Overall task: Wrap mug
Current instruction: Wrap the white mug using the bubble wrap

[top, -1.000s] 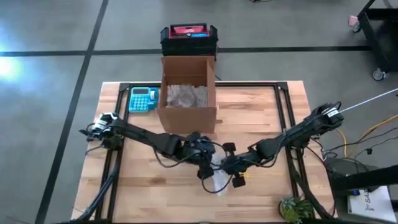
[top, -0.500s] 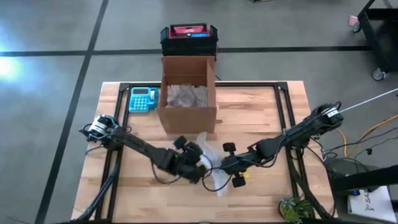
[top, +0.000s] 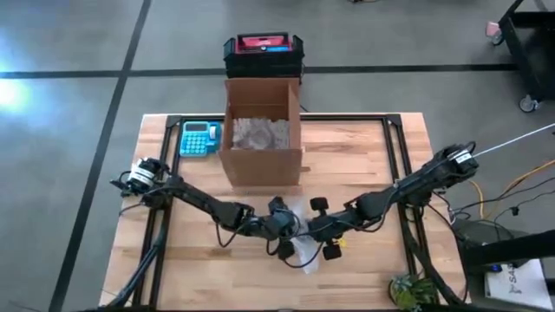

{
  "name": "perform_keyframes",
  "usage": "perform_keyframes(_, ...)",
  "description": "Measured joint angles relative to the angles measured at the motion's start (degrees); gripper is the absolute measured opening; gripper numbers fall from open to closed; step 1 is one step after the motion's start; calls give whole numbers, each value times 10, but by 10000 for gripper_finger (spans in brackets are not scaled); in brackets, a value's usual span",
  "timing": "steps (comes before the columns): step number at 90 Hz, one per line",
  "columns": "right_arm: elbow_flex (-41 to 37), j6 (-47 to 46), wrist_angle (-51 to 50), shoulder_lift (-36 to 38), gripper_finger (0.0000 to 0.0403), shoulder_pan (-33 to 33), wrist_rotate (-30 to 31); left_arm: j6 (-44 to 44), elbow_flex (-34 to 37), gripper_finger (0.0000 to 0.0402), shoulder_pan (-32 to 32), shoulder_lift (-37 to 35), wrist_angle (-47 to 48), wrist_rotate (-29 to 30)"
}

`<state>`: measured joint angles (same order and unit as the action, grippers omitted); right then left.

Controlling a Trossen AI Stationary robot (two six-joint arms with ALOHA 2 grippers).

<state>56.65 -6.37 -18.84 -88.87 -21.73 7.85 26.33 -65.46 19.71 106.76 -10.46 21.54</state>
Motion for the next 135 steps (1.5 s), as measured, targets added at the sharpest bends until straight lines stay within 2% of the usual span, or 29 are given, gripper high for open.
perform_keyframes(22, 136, 23, -216, 12, 8, 14, 15, -1, 3, 0, 0, 12, -20, 18)
perform_keyframes(39, 156, 64, -149, 5, 8, 25, 37, -2, 3, 0, 0, 15, -26, 25)
perform_keyframes(52, 134, 37, -149, -28, 8, 25, -26, -3, 4, 0, 0, 14, -26, 30)
perform_keyframes(71, 107, 25, -132, -100, 8, 27, -30, -1, 1, 0, 0, 9, -28, 27)
perform_keyframes(82, 110, 25, -125, -123, 8, 26, -29, 1, -21, 0, 1, -5, 11, -4)
perform_keyframes(91, 119, 31, -120, -129, 8, 26, -33, 3, -55, 0, 5, -23, 78, -15)
perform_keyframes(96, 121, 34, -121, -128, 8, 26, -32, 5, -77, 0, 6, -28, 129, -4)
perform_keyframes(101, 121, 34, -122, -125, 8, 27, -32, 18, -88, 0, 11, -28, 156, 41)
perform_keyframes(104, 121, 35, -122, -123, 8, 28, -32, 30, -88, 0, 13, -26, 156, 63)
perform_keyframes(107, 121, 39, -123, -120, 8, 29, -33, 36, -87, 0, 12, -19, 145, 59)
perform_keyframes(118, 119, 44, -124, -114, 8, 29, -36, 42, -79, 0, 6, 31, 66, -29)
perform_keyframes(135, 133, 34, -176, -100, 8, 25, -38, 70, -83, 0, 8, 79, 55, 5)
